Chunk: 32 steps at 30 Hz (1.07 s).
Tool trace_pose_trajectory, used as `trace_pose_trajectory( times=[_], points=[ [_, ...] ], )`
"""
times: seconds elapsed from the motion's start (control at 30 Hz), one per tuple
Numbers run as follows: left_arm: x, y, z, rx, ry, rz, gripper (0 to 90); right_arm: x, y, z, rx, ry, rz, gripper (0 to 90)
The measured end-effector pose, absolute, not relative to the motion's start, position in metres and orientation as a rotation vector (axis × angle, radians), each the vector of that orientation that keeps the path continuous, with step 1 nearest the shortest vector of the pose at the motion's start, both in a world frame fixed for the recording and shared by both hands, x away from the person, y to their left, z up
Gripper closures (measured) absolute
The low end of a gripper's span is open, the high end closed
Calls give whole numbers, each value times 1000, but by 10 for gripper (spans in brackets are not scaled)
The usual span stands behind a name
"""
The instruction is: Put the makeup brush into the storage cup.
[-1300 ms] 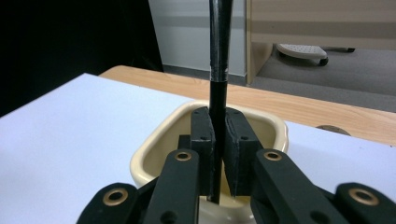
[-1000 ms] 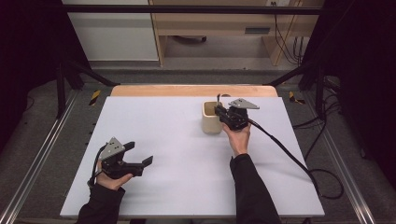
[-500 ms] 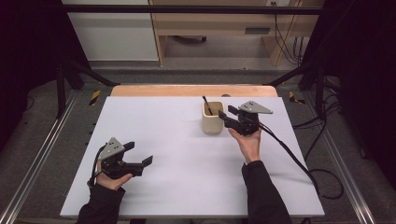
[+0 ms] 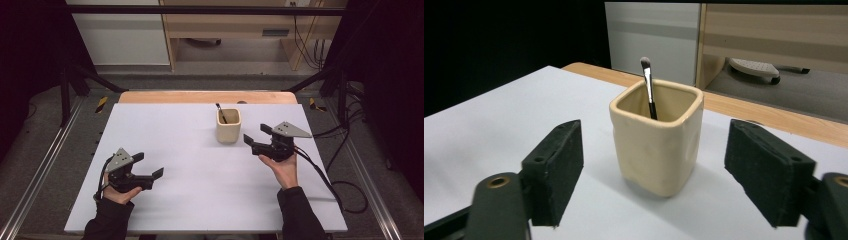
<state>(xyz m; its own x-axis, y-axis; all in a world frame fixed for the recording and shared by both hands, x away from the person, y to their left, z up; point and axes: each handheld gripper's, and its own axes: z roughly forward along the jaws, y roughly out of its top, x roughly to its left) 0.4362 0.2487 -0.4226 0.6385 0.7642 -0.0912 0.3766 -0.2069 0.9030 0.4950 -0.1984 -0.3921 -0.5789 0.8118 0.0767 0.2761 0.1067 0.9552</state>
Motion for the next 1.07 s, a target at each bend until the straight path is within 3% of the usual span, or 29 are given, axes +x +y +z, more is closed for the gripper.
trace_pose_trajectory(
  times=[0.37, 1.07],
  points=[
    [435, 250, -425, 1824, 926, 464, 63, 467, -222, -401, 1042, 1931, 1470, 108],
    [434, 256, -433, 1841, 948, 472, 56, 431, -264, -428, 1138, 1953, 1409, 48]
  ],
)
